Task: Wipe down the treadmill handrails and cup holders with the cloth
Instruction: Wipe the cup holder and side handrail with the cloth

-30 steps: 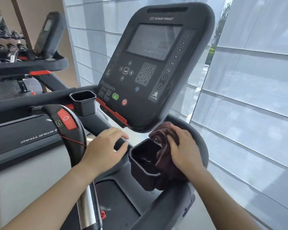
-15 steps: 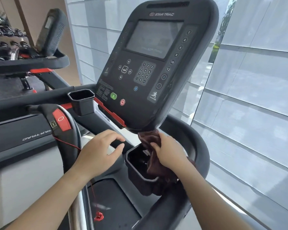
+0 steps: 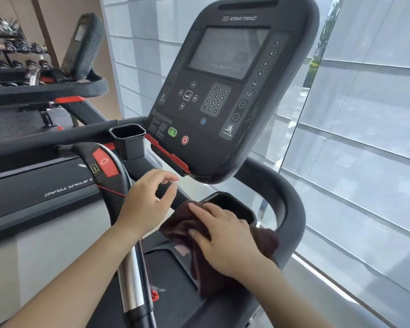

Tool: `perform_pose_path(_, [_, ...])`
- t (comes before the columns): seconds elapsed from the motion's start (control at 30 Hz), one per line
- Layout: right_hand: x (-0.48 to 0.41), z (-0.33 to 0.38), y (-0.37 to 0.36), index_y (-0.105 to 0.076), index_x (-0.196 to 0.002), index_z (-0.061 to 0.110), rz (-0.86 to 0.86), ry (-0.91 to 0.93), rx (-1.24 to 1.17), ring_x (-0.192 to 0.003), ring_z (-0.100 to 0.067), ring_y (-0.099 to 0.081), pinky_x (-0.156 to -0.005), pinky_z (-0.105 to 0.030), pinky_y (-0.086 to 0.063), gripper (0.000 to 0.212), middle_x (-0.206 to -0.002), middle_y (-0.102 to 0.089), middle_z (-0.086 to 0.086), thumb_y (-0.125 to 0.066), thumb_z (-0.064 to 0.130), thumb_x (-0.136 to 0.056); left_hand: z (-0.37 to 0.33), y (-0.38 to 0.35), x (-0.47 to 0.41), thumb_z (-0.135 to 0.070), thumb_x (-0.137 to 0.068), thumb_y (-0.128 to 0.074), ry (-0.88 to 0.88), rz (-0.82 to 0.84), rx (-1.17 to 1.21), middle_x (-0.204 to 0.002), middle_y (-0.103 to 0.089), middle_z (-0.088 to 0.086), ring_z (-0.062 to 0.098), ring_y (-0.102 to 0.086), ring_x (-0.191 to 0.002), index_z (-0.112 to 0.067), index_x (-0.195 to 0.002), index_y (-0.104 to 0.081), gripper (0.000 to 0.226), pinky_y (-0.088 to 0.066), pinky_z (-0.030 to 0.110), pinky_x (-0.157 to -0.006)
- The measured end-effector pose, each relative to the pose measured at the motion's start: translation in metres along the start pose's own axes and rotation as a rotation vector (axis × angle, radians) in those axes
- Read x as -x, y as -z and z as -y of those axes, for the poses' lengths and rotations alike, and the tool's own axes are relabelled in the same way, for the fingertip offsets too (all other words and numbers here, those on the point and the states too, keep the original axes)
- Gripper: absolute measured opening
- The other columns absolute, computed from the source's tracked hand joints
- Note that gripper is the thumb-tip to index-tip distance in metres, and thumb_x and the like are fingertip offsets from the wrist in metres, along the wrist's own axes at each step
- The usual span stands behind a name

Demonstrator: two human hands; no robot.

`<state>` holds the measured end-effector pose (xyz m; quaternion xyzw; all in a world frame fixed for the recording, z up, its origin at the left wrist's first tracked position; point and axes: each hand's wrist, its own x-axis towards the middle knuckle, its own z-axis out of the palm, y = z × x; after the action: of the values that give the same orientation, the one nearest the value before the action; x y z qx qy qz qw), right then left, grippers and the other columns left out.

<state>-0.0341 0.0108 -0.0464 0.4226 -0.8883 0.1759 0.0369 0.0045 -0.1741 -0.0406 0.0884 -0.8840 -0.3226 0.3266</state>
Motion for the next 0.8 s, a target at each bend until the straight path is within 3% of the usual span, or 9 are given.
perform_pose_path(0.07, [-0.002,0.007,-0.017,-0.011,-0.145,0.042,0.05,0.04,0.179,-0.118,-0.032,-0.043,-0.093,-0.048,-0.035,0.059,-0.151,-0.025,-0.002,-0.042,0.047,-0.095,0.002,0.003,0.0,-0.032,-0.082,-0.045,0.05,-0.03,0.061,-0.098,-0.061,-0.015,0.006,-0.056,-0.097,-0.029,-0.095,-0.062,0.021,-0.043,0.019,-0.077])
perform_pose_path(0.17, [0.001,0.0,-0.021,-0.006,-0.145,0.041,0.056,0.057,0.261,-0.109,-0.031,-0.048,-0.087,-0.045,-0.039,0.069,-0.15,-0.025,-0.005,-0.051,0.031,-0.094,0.002,0.004,0.0,-0.033,-0.084,-0.045,0.039,0.01,0.029,-0.1,-0.061,-0.013,0.007,-0.055,-0.097,-0.028,-0.099,-0.061,0.022,-0.046,0.024,-0.079])
perform_pose_path(0.33, [-0.011,-0.001,-0.016,-0.017,-0.145,0.038,0.034,0.018,0.191,-0.112,-0.029,-0.051,-0.086,-0.041,-0.043,0.058,-0.143,-0.038,-0.001,-0.046,0.034,-0.096,0.0,0.002,0.001,-0.027,-0.088,-0.05,0.014,0.076,-0.07,-0.101,-0.056,-0.013,0.008,-0.053,-0.095,-0.024,-0.102,-0.06,0.017,-0.041,0.022,-0.077])
perform_pose_path(0.43, [-0.021,0.011,-0.02,-0.023,-0.144,0.031,-0.034,-0.042,0.126,-0.11,-0.028,-0.053,-0.085,-0.041,-0.047,0.053,-0.137,-0.045,-0.004,-0.044,0.034,-0.096,-0.001,0.003,0.002,-0.029,-0.088,-0.049,0.036,0.075,-0.063,-0.102,-0.059,-0.01,0.01,-0.054,-0.096,-0.024,-0.101,-0.06,0.018,-0.045,0.027,-0.078])
perform_pose_path(0.53, [-0.005,0.006,-0.017,-0.028,-0.143,0.035,-0.019,-0.007,0.148,-0.113,-0.027,-0.051,-0.088,-0.04,-0.045,0.052,-0.138,-0.044,0.0,-0.048,0.03,-0.095,-0.002,0.004,0.002,-0.029,-0.089,-0.048,0.047,0.086,-0.064,-0.109,-0.061,-0.004,0.011,-0.054,-0.098,-0.022,-0.104,-0.06,0.021,-0.048,0.029,-0.081])
perform_pose_path(0.6, [0.009,-0.001,-0.007,-0.036,-0.139,0.038,-0.029,0.008,0.068,-0.117,-0.023,-0.049,-0.093,-0.038,-0.043,0.049,-0.137,-0.046,0.006,-0.05,0.026,-0.094,-0.002,0.004,0.002,-0.031,-0.09,-0.047,0.034,0.108,-0.09,-0.111,-0.061,-0.003,0.011,-0.054,-0.097,-0.021,-0.105,-0.059,0.022,-0.045,0.026,-0.077])
perform_pose_path(0.7, [0.024,-0.005,0.016,-0.044,-0.135,0.036,-0.191,-0.01,-0.158,-0.119,-0.016,-0.048,-0.099,-0.034,-0.04,0.047,-0.133,-0.051,0.009,-0.053,0.019,-0.092,-0.002,0.004,0.002,-0.029,-0.089,-0.046,0.022,0.119,-0.103,-0.11,-0.061,-0.004,0.012,-0.055,-0.095,-0.022,-0.103,-0.06,0.021,-0.041,0.025,-0.074])
perform_pose_path(0.8, [0.043,-0.005,0.046,-0.047,-0.133,0.033,-0.36,-0.027,-0.362,-0.117,-0.001,-0.048,-0.101,-0.016,-0.033,0.046,-0.127,-0.055,0.013,-0.057,0.019,-0.091,-0.006,0.003,0.005,-0.027,-0.086,-0.045,-0.07,0.066,-0.139,-0.104,-0.063,-0.005,0.013,-0.056,-0.092,-0.023,-0.098,-0.06,0.02,-0.045,0.028,-0.072])
